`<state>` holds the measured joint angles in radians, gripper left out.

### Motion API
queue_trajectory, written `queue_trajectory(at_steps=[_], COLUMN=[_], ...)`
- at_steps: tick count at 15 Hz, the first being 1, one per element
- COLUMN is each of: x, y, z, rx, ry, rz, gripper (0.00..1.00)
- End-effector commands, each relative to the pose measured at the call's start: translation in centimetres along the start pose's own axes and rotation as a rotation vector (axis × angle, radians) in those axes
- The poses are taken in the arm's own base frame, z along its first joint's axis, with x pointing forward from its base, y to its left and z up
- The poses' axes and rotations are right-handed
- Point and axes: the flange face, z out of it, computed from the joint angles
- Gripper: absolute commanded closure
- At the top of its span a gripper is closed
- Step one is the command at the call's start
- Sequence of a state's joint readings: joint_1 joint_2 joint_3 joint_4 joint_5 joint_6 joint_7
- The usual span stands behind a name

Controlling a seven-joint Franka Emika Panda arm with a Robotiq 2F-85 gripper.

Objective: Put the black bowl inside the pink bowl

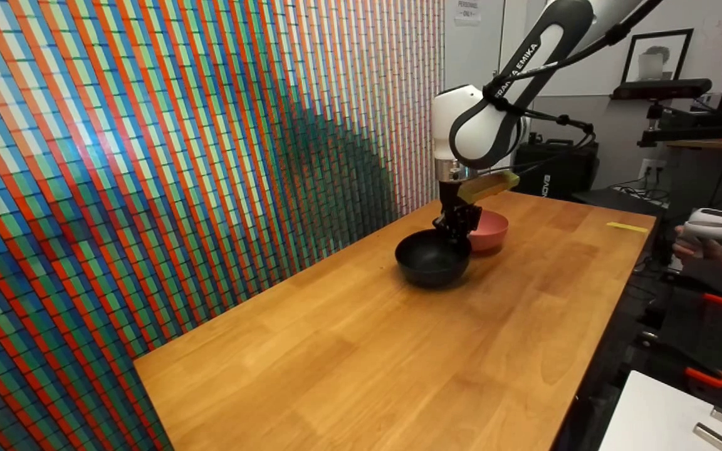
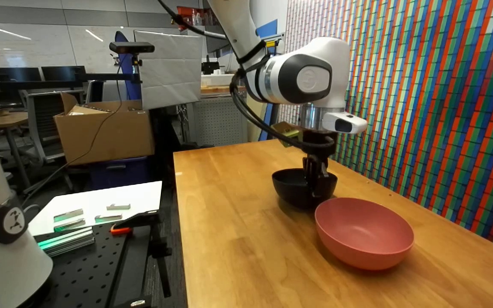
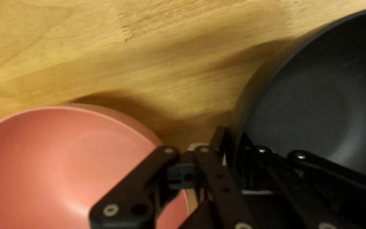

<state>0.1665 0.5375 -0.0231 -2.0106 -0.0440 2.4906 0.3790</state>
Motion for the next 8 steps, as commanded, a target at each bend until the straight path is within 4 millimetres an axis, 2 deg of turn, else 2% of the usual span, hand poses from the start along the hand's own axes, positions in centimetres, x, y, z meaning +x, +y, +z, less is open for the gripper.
queue_trajectory(at_steps=[1, 5, 8], x=[-0.4, 0.1, 0.4], y=[0.1, -0.3, 1.1], z=[-6.8, -12.2, -15.1], rx=[0.06, 0.111, 0.129], ry=[-0.01, 0.016, 0.042], rz=[0.043, 0.063, 0.093], gripper=[0.99, 0.99, 0.99])
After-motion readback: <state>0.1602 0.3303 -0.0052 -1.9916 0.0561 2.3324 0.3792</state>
